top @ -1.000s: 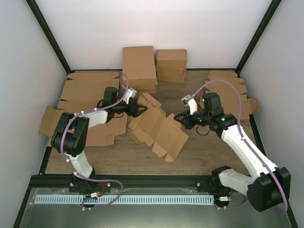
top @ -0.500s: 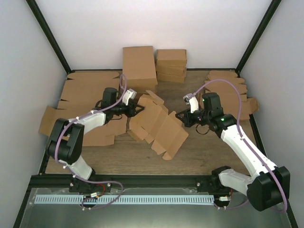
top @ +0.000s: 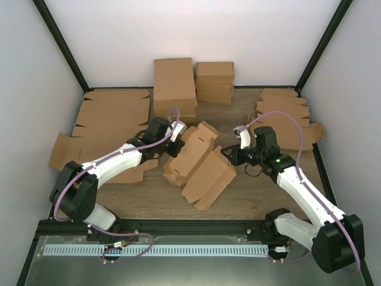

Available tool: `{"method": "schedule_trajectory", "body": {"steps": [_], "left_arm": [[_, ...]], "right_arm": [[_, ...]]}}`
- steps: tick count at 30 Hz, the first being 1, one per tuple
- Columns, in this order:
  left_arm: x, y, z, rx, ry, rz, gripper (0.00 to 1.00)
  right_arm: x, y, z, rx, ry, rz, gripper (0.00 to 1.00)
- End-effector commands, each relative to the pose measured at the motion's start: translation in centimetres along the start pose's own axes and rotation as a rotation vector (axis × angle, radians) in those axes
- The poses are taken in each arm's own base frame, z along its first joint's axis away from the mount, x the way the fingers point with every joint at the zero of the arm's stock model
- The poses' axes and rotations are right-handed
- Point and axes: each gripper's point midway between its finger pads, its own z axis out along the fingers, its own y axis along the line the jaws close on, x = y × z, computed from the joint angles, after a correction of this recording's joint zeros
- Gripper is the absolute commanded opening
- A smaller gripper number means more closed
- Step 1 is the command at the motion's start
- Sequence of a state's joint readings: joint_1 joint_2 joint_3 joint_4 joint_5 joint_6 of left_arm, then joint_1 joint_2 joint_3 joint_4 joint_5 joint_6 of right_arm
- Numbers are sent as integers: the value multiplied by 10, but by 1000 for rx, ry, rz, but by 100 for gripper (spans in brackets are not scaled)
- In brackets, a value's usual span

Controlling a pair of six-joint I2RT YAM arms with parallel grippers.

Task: Fold the paper box

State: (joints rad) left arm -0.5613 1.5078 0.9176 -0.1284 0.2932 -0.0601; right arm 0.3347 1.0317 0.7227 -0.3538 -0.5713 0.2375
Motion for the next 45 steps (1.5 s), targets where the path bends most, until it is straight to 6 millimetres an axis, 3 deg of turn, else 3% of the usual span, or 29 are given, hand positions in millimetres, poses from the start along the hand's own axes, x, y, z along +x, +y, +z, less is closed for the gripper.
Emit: {"method": "schedule_trajectory", "body": {"steps": [1, 7, 8, 10, 14, 18, 24, 31, 36, 40, 42, 45], "left_arm": [[-4, -10, -13, -155, 83, 57, 4], [4, -32, -32, -296, 171, 178, 4], [4, -36, -36, -318, 177, 206, 4], [5, -43, -41, -365, 186, 260, 4], [14, -60, -44, -423, 217, 370, 4], [27, -72, -42, -501, 286, 481, 4], [43, -67, -39, -638, 364, 610, 4], [30, -74, -40, -689, 294, 653, 4], [25, -83, -40, -743, 241, 709, 4], [29, -85, -38, -789, 227, 734, 4], [33, -86, -35, -787, 228, 732, 6], [38, -87, -31, -786, 229, 718, 8]], "right_arm": [[8, 3, -2, -35, -12, 48, 6], [46, -4, 0, -49, -6, 134, 9], [49, -3, -1, -58, -10, 143, 14], [56, -1, 0, -79, 0, 145, 37], [67, 2, 4, -108, 25, 140, 45], [65, 0, 7, -74, -8, 112, 56], [58, -6, 9, 41, -60, 120, 89], [46, 0, -8, 60, -105, 290, 90], [51, -1, -20, 64, -138, 541, 100], [49, 25, -28, -129, -161, 741, 99], [46, 28, -35, -200, -221, 867, 90], [40, 22, -44, -248, -298, 1071, 69]]}}
